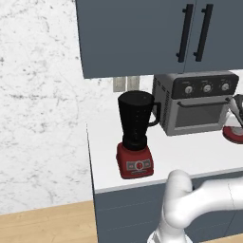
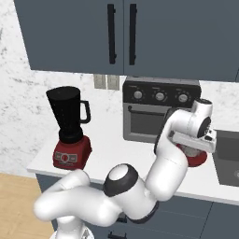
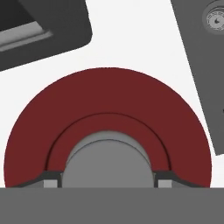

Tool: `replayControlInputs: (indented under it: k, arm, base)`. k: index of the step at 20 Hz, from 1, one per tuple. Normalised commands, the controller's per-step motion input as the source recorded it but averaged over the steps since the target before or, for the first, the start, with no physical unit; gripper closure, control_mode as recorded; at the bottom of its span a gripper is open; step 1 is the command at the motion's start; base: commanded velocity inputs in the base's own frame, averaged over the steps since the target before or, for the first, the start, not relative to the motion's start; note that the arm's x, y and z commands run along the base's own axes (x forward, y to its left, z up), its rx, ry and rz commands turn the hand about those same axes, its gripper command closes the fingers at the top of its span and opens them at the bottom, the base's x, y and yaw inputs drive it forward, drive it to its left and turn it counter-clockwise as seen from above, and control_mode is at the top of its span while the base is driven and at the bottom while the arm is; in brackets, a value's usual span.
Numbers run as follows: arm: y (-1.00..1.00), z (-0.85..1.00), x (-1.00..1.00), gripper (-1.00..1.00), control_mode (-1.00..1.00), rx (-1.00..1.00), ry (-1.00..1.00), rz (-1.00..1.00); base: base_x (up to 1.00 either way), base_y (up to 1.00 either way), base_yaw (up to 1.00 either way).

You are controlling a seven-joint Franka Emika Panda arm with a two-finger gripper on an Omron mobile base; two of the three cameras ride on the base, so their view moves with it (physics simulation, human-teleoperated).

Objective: Close the lid blender by securely placing the lid on top.

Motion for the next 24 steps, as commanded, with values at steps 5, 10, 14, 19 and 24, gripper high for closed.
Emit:
replayControlInputs:
  k: [5,10,14,19,24]
  arm:
    - [0.17,0.95,-0.31,1.00,-1.00,0.00,-0.07,0.08]
    - [0.45,0.78,-0.21,1.00,-1.00,0.00,-0.11,0.10]
    - [0.66,0.74,-0.19,1.00,-1.00,0.00,-0.13,0.12]
    - [0.81,0.70,-0.19,1.00,-1.00,0.00,-0.11,0.14]
    - [0.91,0.64,-0.20,1.00,-1.00,0.00,-0.06,0.17]
  base:
    - [0.00,0.00,0.00]
    - [0.00,0.00,0.00]
    - [0.00,0.00,0.00]
    - [0.00,0.00,0.00]
    - [0.00,0.00,0.00]
